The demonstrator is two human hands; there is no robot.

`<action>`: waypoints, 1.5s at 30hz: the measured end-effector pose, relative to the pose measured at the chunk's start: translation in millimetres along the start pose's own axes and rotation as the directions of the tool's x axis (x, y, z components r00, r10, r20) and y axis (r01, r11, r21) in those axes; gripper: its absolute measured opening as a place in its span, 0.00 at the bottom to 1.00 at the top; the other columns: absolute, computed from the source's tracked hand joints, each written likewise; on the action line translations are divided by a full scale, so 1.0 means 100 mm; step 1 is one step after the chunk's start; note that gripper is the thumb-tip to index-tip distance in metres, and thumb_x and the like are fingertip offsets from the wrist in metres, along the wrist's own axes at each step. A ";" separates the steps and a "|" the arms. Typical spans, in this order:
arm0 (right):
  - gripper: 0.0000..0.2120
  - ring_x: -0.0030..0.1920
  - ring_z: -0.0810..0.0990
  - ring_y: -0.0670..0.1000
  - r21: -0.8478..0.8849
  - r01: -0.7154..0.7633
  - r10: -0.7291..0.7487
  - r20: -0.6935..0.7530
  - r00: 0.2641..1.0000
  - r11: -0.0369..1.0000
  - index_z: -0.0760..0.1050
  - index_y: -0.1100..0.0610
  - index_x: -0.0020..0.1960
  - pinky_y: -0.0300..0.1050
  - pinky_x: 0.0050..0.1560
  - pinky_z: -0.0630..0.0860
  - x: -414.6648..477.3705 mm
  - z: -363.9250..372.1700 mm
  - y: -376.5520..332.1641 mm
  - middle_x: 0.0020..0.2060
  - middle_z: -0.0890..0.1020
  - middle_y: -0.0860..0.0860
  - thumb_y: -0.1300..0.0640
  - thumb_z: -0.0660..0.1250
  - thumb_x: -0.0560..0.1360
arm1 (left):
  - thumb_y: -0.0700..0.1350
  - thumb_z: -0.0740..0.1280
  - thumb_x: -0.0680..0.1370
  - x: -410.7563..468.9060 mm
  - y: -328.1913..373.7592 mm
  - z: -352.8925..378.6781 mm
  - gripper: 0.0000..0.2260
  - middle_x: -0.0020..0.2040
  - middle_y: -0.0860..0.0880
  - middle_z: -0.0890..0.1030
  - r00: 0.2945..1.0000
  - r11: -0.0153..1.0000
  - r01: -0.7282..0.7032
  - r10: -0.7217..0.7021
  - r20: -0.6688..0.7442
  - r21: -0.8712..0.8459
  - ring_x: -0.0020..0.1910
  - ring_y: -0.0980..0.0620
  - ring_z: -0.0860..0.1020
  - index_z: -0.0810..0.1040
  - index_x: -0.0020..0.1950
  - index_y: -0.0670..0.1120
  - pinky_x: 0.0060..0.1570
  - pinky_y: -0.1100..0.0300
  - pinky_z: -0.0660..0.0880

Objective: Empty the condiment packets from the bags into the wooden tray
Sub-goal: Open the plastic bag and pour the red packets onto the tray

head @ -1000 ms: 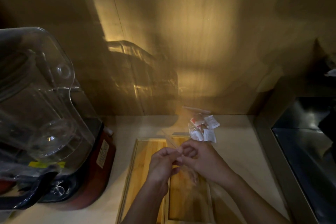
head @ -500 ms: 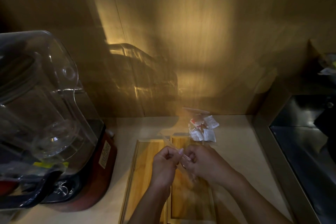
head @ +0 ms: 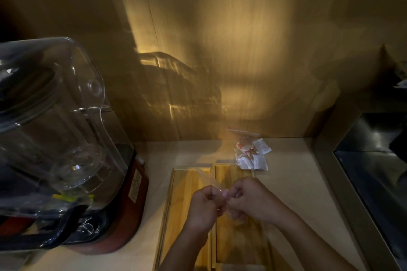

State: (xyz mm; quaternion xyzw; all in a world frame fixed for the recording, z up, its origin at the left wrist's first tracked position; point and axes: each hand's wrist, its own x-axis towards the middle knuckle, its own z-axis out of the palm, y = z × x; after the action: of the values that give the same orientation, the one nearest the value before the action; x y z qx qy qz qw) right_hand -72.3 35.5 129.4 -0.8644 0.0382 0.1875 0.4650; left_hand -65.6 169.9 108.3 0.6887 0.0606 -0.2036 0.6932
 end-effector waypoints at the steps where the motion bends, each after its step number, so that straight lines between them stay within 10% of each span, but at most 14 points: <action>1: 0.05 0.32 0.82 0.53 -0.014 -0.024 0.025 0.026 0.999 1.000 0.76 0.57 0.36 0.47 0.34 0.79 0.00 -0.01 -0.02 0.30 0.81 0.54 0.61 0.67 0.71 | 0.38 0.66 0.75 0.00 -0.02 -0.02 0.12 0.28 0.46 0.73 1.000 1.000 -0.013 0.013 0.014 -0.008 0.28 0.55 0.69 0.73 0.31 0.42 0.27 0.66 0.67; 14: 0.14 0.35 0.75 0.49 -0.447 0.088 -0.092 0.014 0.996 0.890 0.67 0.50 0.28 0.41 0.33 0.68 -0.10 -0.05 -0.12 0.29 0.74 0.46 0.53 0.63 0.72 | 0.29 0.62 0.70 -0.01 -0.04 -0.08 0.18 0.24 0.49 0.75 0.997 0.994 0.043 -0.050 0.066 0.105 0.25 0.54 0.71 0.75 0.23 0.47 0.29 0.62 0.69; 19: 0.09 0.45 0.79 0.54 -0.556 0.127 -0.214 -0.094 0.972 0.822 0.73 0.52 0.38 0.43 0.37 0.63 -0.16 0.05 -0.12 0.41 0.82 0.52 0.49 0.59 0.74 | 0.47 0.69 0.64 0.02 -0.05 -0.04 0.11 0.23 0.51 0.76 0.999 0.928 0.013 0.007 -0.052 0.372 0.27 0.51 0.73 0.73 0.22 0.48 0.34 0.55 0.70; 25: 0.09 0.45 0.77 0.54 -0.461 0.052 -0.137 -0.152 0.979 0.886 0.64 0.49 0.37 0.44 0.40 0.66 -0.12 0.12 -0.03 0.36 0.71 0.45 0.50 0.60 0.73 | 0.42 0.66 0.69 0.04 -0.08 0.04 0.13 0.30 0.50 0.73 0.979 0.800 -0.043 0.153 -0.134 0.598 0.33 0.48 0.71 0.65 0.28 0.48 0.32 0.55 0.64; 33: 0.09 0.49 0.80 0.53 -0.478 0.121 -0.208 -0.134 0.969 0.870 0.76 0.55 0.47 0.42 0.40 0.66 -0.03 0.17 0.06 0.48 0.83 0.53 0.54 0.59 0.76 | 0.38 0.68 0.73 0.08 -0.23 -0.04 0.08 0.33 0.48 0.79 0.997 0.947 -0.057 0.071 -0.033 0.316 0.31 0.51 0.77 0.73 0.38 0.48 0.36 0.53 0.73; 45: 0.21 0.30 0.75 0.34 -0.081 0.147 -0.147 0.003 0.989 0.986 0.73 0.39 0.26 0.27 0.31 0.68 0.01 0.11 0.02 0.26 0.78 0.31 0.60 0.66 0.73 | 0.39 0.72 0.71 0.09 -0.17 -0.21 0.13 0.33 0.42 0.75 0.992 0.999 -0.027 0.022 0.128 0.034 0.32 0.52 0.73 0.71 0.31 0.42 0.32 0.66 0.72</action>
State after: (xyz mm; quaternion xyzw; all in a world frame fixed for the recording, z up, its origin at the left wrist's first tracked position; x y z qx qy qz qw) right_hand -75.2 43.4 122.6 -0.8832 -0.0326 0.1527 0.4422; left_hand -59.2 189.0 88.0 0.6873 0.0040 -0.2396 0.6857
